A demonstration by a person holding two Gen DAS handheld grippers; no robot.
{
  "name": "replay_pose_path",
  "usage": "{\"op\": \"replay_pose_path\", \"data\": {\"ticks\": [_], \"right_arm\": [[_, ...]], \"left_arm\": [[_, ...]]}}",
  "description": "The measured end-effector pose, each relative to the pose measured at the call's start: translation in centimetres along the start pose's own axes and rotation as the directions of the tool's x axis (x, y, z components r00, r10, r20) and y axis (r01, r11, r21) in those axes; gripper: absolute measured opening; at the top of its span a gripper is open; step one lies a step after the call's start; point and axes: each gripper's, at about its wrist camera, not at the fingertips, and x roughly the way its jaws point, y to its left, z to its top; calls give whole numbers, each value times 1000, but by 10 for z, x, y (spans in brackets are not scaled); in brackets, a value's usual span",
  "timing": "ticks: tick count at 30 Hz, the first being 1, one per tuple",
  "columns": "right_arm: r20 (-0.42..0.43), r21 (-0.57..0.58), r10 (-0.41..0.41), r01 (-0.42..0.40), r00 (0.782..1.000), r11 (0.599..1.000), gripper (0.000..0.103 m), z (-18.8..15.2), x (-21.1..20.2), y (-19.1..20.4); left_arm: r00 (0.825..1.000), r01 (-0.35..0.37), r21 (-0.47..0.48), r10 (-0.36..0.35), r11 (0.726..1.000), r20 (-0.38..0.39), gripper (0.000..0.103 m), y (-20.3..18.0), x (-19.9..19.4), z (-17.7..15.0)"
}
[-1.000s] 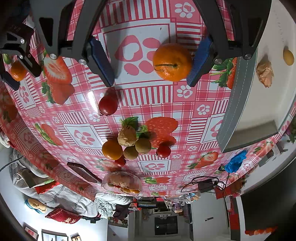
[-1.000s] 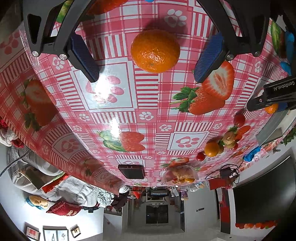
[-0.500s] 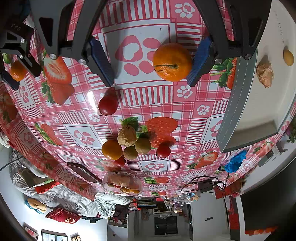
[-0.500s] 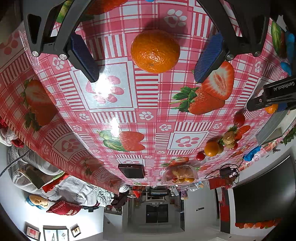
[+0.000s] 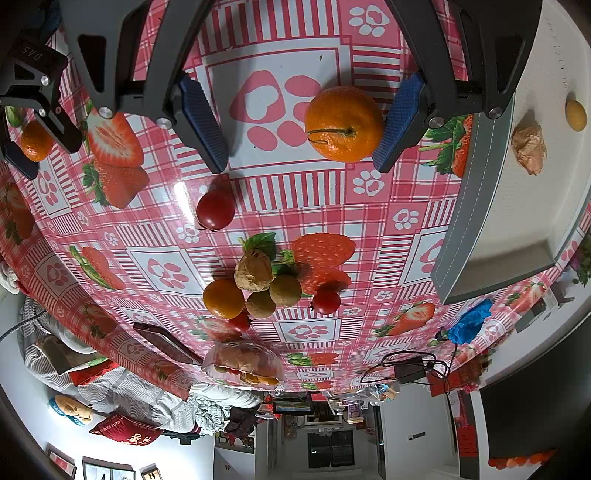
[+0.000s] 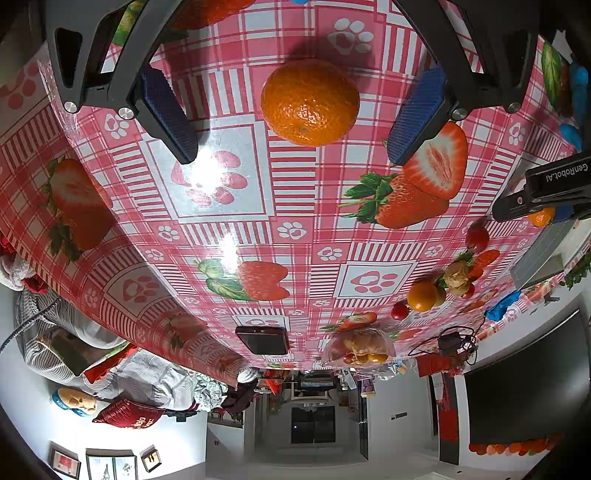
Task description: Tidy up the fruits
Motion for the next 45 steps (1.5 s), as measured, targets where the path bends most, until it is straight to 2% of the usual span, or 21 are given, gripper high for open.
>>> {"op": "replay_pose_path", "data": {"ticks": [26,28,29,30,34,38,40,42,43,45], "right_arm": [[1,2,-1,1,1000,1000,103,-2,-1,0],[-4,2,-3,3,1000,1000,103,-2,-1,1],[-9,3,-4,5,1000,1000,103,-1,-1,1],[-14,4,-6,6,1000,1000,103,0,-1,2],[-50,-3,-2,1,999,1000,103,6,0,2],[-145,-16,2,-5,989,1000,103,16,4,4],[-172,-21,23,-27,985,999,102,18,4,6],[-178,-33,43,-50,983,998,100,18,3,10],[-175,-46,45,-54,983,997,96,17,2,13],[-171,-57,60,-71,983,996,77,19,0,16]], "left_arm": [[1000,1,-1,-1,1000,0,83,0,0,0],[1000,0,-5,0,1000,-5,88,0,0,0],[1000,3,-7,-3,1000,-21,99,1,2,0],[999,5,-4,-6,1000,-50,103,0,5,2],[999,5,0,-5,1000,-49,103,-1,6,2],[998,-4,-1,4,1000,-62,102,-2,8,3],[998,-1,4,2,1000,-66,94,-5,5,3],[998,3,24,-1,1000,-66,76,-10,0,4],[998,11,32,-9,999,-68,70,-12,-2,4],[996,32,46,-28,998,-79,39,-14,-4,6]]}}
